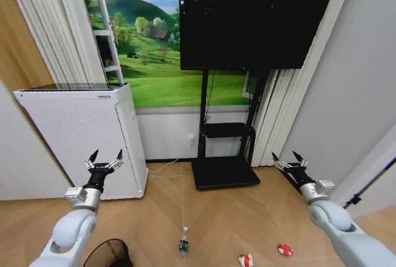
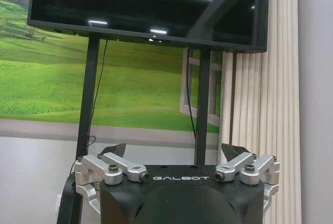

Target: Pick up the trash bin and place the garbage on the floor into it.

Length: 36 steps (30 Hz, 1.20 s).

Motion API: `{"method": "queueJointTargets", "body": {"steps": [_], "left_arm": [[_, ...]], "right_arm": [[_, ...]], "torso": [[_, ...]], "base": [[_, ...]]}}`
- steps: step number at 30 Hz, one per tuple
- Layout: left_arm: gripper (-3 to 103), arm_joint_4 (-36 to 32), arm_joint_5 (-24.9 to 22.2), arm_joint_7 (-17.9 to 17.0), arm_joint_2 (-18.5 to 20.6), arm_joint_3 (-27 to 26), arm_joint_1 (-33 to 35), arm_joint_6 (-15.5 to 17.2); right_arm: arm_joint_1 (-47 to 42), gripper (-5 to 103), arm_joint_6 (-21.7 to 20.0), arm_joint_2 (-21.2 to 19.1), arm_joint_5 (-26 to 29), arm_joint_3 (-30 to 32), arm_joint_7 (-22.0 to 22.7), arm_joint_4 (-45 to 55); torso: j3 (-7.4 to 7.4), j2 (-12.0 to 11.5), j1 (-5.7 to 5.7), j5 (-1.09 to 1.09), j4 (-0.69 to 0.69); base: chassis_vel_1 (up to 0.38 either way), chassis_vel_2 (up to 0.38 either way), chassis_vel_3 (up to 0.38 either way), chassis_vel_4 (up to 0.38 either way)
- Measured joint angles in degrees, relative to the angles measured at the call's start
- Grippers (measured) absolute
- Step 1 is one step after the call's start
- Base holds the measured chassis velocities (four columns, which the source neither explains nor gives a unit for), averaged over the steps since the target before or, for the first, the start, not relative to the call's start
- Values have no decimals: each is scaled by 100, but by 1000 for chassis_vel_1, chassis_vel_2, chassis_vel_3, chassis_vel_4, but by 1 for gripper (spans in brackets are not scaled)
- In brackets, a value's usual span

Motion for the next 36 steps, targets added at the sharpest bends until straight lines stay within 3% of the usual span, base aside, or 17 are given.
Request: {"method": "queueJointTargets", "body": {"steps": [11, 36], "left_arm": [[100, 15, -30, 23, 23, -69, 7, 2], [100, 74, -82, 58, 82, 25, -164, 59]], "right_arm": [[-63, 100, -97, 80, 98, 49, 12, 5], [-11, 100, -7, 86, 70, 34, -22, -152]], "torso": [[-236, -394, -158, 0, 2], [-611, -1008, -396, 0, 2]], "base": [[0, 0, 0, 0], [0, 0, 0, 0]]}}
